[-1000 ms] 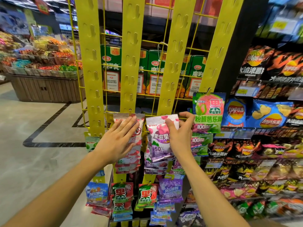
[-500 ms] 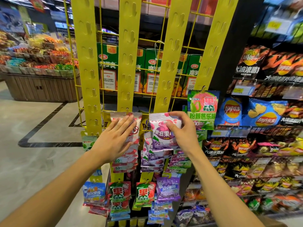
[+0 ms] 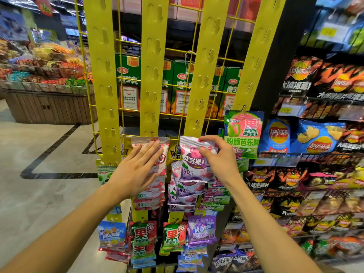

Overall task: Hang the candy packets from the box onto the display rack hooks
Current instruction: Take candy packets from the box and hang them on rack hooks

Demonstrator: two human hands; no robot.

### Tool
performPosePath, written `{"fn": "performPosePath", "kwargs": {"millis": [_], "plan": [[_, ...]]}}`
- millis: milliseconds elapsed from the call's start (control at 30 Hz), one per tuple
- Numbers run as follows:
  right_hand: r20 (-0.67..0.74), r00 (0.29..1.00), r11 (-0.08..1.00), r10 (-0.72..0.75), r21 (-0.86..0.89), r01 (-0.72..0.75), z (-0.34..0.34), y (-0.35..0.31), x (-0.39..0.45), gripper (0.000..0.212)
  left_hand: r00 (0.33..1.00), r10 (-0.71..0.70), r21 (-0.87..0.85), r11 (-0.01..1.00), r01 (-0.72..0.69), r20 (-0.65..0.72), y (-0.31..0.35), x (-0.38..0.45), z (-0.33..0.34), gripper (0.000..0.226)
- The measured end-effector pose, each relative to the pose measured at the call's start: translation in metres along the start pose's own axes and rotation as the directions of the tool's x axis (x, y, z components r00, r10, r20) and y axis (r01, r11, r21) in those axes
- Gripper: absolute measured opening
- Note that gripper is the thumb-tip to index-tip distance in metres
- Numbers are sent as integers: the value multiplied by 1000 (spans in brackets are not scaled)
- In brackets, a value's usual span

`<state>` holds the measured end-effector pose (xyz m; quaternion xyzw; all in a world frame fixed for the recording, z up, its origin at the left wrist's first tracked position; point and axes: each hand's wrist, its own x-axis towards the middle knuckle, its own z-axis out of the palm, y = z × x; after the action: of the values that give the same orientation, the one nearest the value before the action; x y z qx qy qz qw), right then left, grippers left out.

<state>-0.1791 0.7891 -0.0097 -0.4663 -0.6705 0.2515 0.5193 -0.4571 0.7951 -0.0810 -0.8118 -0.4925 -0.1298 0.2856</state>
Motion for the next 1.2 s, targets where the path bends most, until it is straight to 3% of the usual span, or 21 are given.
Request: {"fn": "performPosePath", "kwargs": {"millis": [433, 667, 1200], "plan": [[-103, 994, 997, -31, 70, 39, 13, 3, 19, 27, 1000, -8, 1, 1000, 8, -21, 2, 0, 1, 73], [-181, 981, 997, -72, -27, 69, 24, 13, 28, 23, 999, -12, 15, 1000, 13, -30, 1, -1, 3, 73], [-309, 936, 971, -167, 115, 212, 39, 29, 31, 35, 999, -15, 31, 999, 17, -51, 0, -2, 6, 72]]}}
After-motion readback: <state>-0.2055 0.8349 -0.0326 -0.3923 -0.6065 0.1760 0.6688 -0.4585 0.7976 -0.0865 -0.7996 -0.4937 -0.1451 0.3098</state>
